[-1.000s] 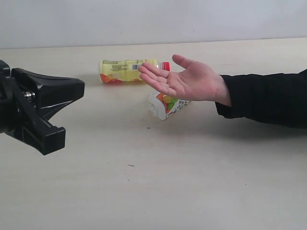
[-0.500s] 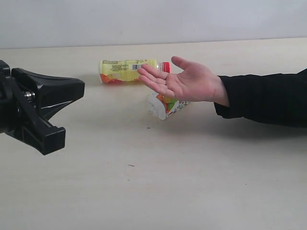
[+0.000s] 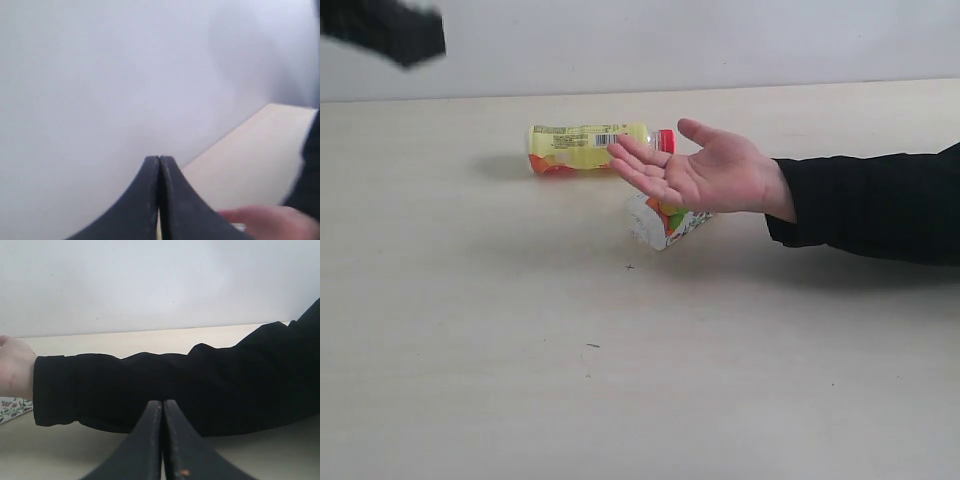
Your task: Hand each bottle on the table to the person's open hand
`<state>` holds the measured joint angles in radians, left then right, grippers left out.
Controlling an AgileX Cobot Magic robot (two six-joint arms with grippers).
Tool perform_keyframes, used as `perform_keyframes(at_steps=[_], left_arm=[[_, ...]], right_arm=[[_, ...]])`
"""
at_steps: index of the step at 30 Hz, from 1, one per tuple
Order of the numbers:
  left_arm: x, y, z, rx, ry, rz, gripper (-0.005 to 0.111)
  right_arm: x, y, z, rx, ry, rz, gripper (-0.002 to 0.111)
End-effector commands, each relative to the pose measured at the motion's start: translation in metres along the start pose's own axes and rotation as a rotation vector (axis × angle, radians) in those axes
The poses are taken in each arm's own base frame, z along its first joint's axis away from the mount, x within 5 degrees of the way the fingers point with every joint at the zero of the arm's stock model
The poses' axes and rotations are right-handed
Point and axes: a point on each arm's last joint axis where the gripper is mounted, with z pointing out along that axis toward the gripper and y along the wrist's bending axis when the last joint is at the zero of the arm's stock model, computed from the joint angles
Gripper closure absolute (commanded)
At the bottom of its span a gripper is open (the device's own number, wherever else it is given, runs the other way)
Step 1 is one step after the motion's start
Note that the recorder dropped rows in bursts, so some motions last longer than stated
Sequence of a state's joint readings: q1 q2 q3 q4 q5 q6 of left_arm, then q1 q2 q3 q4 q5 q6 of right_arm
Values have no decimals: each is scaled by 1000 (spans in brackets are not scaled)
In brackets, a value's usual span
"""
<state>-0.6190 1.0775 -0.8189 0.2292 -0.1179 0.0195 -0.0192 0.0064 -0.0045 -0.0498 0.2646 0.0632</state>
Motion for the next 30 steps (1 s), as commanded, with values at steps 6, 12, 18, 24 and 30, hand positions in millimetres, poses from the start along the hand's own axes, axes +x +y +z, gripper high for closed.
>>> perform_keyframes(at_steps=[6,12,18,24,30], left_arm=[[20,92,110,-191,381,139,107],[76,105,174,4,793,434,107],[105,92,207,485,990,540,107],[107,99,240,462,924,584,101],[132,96,261,484,920,585,70]], right_arm=[[1,0,0,5,-8,1,108],[1,0,0,5,-6,1,108],[1,0,0,5,-8,1,108],[1,0,0,5,-8,1,108],[1,0,0,5,-8,1,108]])
